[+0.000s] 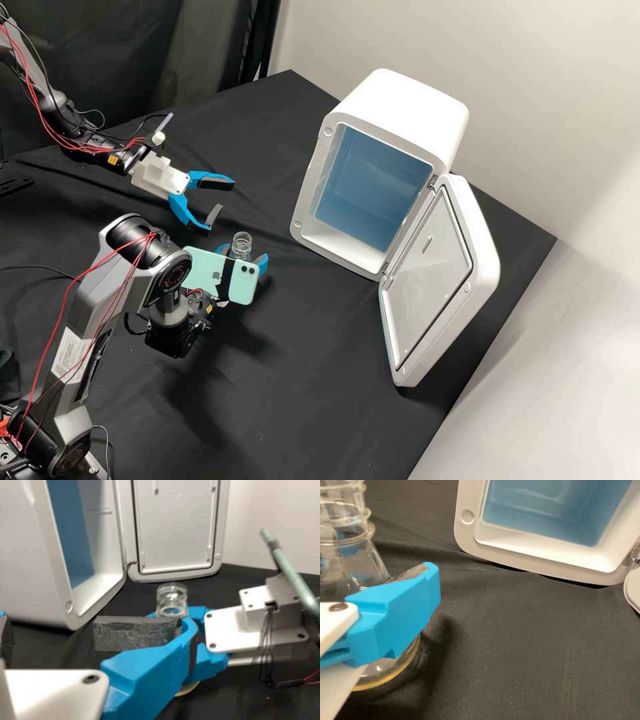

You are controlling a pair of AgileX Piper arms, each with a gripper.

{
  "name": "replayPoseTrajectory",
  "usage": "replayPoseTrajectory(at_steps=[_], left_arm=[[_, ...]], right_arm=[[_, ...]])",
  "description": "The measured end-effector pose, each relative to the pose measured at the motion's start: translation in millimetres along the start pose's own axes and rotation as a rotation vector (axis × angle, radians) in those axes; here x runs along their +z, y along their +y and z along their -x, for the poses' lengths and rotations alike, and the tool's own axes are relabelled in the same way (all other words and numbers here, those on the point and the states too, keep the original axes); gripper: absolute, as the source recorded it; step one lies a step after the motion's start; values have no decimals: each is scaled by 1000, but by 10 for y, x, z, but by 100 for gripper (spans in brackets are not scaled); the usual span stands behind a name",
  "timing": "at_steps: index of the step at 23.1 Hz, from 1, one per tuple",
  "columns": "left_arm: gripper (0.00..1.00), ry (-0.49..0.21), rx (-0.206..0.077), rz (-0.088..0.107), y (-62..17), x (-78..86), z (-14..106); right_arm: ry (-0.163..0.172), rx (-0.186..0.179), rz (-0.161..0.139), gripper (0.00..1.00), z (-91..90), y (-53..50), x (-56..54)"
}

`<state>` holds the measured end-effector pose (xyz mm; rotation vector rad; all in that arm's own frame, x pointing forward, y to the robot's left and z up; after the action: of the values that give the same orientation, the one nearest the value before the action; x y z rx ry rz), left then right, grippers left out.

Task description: Place the flask in the incubator

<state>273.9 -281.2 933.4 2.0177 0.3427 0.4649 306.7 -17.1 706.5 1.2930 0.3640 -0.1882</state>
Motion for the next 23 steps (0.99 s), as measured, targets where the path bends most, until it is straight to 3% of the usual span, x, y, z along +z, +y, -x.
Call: replayPoseTrajectory(at_steps=[4,6,13,18,23], left_arm=[[100,4,44,-9,144,-24,9],[100,11,50,-10,166,-46,14],[100,12,52,-10,174,-47,18],[100,12,52,-10,174,-47,18],[100,12,52,-10,174,-47,18]], right_arm=[[0,0,0,0,0,0,0],[0,0,0,0,0,0,0],[0,0,0,0,0,0,0],[4,9,-17,0,-44,-10,23],[-3,23,-15,0,-102,52,78]])
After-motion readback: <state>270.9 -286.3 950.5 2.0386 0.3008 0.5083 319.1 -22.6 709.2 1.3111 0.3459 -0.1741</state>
